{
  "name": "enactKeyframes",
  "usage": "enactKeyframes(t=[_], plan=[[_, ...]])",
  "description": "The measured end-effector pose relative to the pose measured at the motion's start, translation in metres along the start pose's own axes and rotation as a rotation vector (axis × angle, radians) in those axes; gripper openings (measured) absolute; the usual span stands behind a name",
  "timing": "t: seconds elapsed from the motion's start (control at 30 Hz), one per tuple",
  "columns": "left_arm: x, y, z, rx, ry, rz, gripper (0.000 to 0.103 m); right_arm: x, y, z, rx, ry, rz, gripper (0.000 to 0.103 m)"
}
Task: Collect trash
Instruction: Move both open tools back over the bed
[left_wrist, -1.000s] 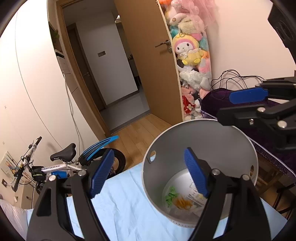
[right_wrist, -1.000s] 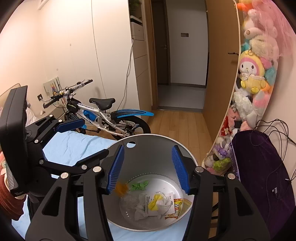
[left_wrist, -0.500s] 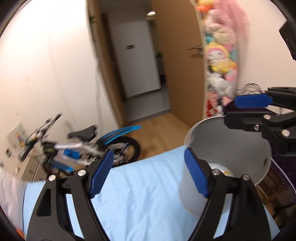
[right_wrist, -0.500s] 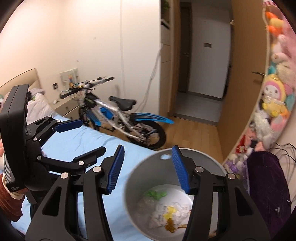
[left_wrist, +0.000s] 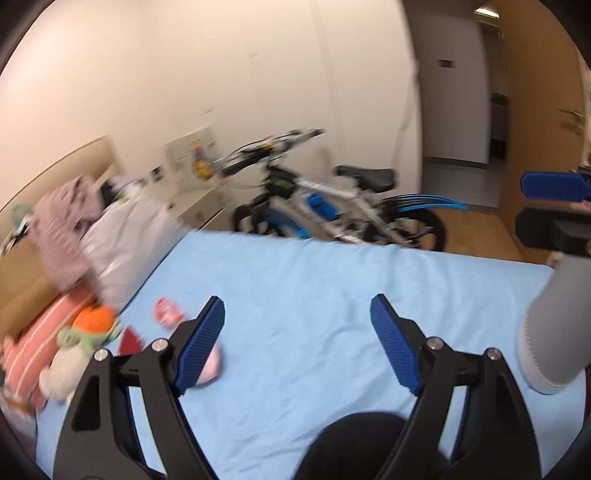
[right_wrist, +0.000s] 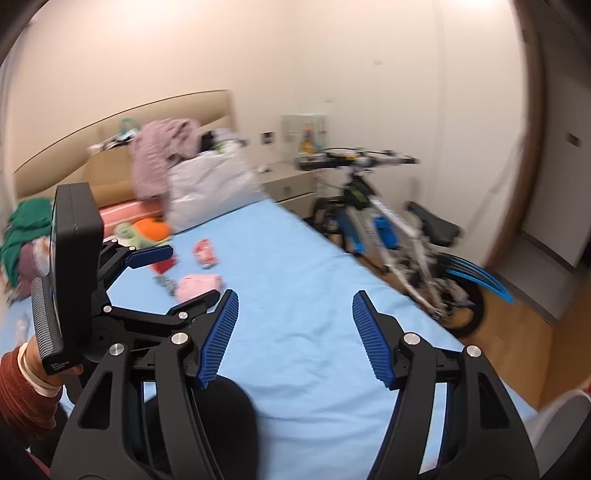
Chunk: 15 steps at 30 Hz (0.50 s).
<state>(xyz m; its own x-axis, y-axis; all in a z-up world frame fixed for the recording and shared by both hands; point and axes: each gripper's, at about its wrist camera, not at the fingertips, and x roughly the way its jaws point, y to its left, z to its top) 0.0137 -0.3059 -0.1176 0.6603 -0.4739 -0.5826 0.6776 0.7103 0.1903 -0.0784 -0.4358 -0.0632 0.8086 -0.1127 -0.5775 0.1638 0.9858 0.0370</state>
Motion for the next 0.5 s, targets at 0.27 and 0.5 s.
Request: enactKeyframes(t=[0.27, 0.5], plan=[[0.0, 0.134, -0.053, -0.153, 0.093, 0.27, 0.081, 0.093, 0.117, 0.022, -0.138, 0.008, 0.186, 0.07], [0.019, 0.21, -0.092, -0.271, 0.161, 0.387, 0.081, 0.157, 0.17, 0.026, -0.13, 0.023, 0.223, 0.076]])
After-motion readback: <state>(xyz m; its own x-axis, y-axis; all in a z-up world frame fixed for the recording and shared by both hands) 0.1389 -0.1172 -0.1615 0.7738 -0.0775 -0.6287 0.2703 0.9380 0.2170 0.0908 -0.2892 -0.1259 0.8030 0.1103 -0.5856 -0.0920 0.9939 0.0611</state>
